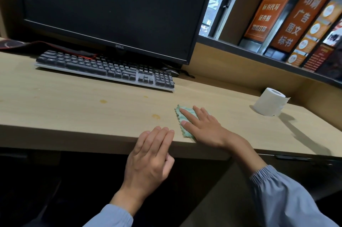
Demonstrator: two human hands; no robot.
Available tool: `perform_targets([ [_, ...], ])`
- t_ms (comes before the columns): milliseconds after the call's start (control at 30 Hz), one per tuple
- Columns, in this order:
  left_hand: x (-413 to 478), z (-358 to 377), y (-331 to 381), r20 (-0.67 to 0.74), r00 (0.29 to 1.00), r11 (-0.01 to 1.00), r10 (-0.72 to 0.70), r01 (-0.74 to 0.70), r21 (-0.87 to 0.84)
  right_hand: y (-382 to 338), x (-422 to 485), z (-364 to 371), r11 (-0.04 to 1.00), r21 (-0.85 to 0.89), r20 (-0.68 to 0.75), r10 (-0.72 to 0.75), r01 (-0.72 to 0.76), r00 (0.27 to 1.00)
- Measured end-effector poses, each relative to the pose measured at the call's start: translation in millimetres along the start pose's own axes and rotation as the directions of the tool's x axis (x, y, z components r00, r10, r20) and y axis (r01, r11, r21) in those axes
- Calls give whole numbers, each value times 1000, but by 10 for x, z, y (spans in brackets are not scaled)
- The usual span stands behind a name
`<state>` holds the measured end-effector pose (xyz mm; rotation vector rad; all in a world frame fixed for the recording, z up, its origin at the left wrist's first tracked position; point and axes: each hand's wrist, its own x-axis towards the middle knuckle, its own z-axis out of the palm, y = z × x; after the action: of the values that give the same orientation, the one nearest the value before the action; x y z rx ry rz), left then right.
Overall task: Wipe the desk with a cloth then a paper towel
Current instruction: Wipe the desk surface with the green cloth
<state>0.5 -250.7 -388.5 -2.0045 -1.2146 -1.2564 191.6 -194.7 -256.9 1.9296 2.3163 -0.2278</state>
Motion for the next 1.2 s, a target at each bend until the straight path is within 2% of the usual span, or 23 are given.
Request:
perform_targets([
  [367, 0, -48, -8, 16, 1000, 1000, -1, 1, -14, -104, -515, 154, 1000, 2, -63, -26, 26, 998],
  [500, -11, -17, 4, 11, 1000, 1000, -14, 15, -25, -117, -459, 137, 1000, 11, -40, -6, 6, 999],
  [833, -8, -51, -7, 26, 1000, 1000, -2, 3, -19, 67, 248, -45, 999, -24, 24, 48, -48, 999],
  [1200, 37, 69, -33, -96, 995, 1000, -3, 4, 7, 229, 1221, -258, 994, -5, 9, 110, -110, 994],
])
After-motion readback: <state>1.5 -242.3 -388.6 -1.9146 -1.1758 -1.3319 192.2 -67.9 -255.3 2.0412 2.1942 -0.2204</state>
